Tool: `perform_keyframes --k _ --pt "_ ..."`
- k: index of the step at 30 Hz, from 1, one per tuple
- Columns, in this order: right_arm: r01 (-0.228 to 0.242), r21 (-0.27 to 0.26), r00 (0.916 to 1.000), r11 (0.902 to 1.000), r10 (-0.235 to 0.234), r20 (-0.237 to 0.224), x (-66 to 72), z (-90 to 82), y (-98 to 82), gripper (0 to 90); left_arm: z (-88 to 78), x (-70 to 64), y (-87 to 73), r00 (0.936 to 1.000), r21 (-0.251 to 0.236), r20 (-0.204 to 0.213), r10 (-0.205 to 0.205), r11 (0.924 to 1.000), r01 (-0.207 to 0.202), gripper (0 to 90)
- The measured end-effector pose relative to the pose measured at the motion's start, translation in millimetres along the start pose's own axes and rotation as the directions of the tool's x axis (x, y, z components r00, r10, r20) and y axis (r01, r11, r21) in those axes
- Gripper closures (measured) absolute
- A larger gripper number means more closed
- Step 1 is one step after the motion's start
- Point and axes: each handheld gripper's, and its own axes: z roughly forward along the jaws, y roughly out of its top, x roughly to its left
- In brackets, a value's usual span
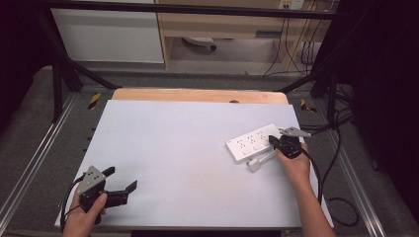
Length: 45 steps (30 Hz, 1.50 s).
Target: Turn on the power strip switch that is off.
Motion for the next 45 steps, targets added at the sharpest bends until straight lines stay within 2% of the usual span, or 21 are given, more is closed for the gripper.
perform_keyframes --k 11,23,32,40,45 --pt "-0.001 0.003 1.0000 1.0000 0.001 0.002 0.5 -1.1 0.6 90.0 0.1 0.2 0.2 1.0000 -0.001 0.002 -0.001 1.0000 0.001 5.2" --pt "-0.001 -0.036 0.9999 0.9994 0.000 -0.013 1.5 -9.6 6.3 90.0 1.5 -0.6 -0.4 1.0000 0.006 0.000 -0.004 1.0000 0.004 5.2" --pt "0.000 -0.049 0.9997 0.9988 -0.001 -0.026 6.7 -13.1 10.2 90.0 1.3 -0.6 -0.5 1.0000 0.006 0.000 -0.007 1.0000 0.007 5.2" --pt "-0.005 -0.083 0.9985 0.9965 0.001 -0.056 13.8 -26.4 19.8 90.0 1.6 -0.6 -0.6 1.0000 0.010 -0.001 -0.003 0.9999 0.003 5.2" --pt "-0.015 -0.078 0.9979 0.9968 0.009 -0.065 17.3 -29.3 22.5 90.0 0.8 -0.8 -0.3 1.0000 0.006 0.001 -0.002 1.0000 0.002 5.2"
